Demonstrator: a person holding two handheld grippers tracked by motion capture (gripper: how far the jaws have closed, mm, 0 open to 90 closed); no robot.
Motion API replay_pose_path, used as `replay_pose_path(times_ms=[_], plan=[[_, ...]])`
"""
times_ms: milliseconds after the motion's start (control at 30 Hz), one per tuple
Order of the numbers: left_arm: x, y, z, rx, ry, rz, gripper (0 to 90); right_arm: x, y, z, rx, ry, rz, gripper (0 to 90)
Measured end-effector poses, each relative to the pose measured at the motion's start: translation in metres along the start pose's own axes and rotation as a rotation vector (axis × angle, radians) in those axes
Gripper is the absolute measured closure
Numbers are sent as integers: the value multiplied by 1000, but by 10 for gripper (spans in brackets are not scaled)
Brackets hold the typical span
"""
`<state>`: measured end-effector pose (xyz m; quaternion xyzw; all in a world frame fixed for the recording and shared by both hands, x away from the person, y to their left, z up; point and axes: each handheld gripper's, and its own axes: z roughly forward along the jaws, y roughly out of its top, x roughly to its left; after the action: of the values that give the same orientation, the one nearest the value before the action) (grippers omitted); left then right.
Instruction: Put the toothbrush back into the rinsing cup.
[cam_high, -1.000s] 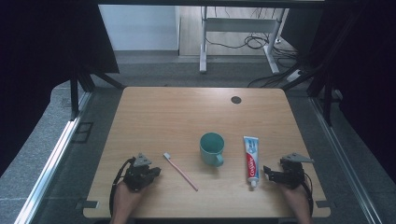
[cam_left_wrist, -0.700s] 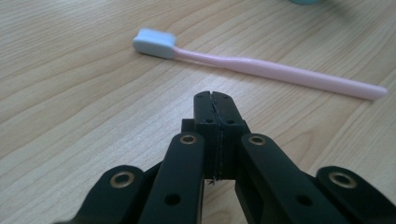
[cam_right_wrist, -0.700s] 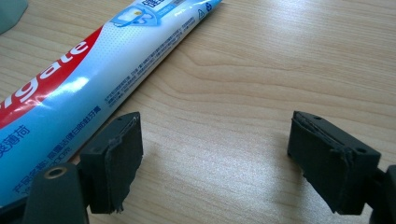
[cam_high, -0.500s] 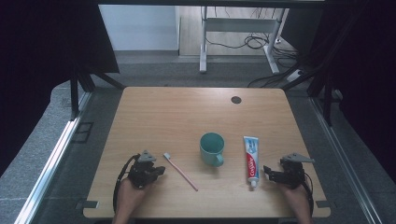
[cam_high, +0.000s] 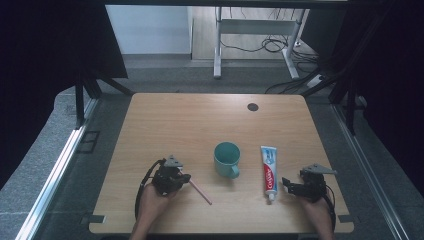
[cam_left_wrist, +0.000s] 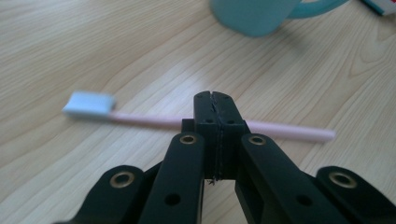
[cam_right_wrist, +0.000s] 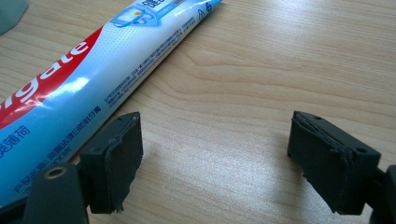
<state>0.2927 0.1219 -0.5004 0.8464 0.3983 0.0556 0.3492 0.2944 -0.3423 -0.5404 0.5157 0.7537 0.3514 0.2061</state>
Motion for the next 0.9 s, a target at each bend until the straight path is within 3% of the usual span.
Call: replay_pose_path(times_ms=[367,900], plan=[[-26,16,24,37,-33,60,895,-1,0,0,-1,3,5,179],[-42,7,38,88,-48,84,895,-1,0,0,-3,9,12,179]])
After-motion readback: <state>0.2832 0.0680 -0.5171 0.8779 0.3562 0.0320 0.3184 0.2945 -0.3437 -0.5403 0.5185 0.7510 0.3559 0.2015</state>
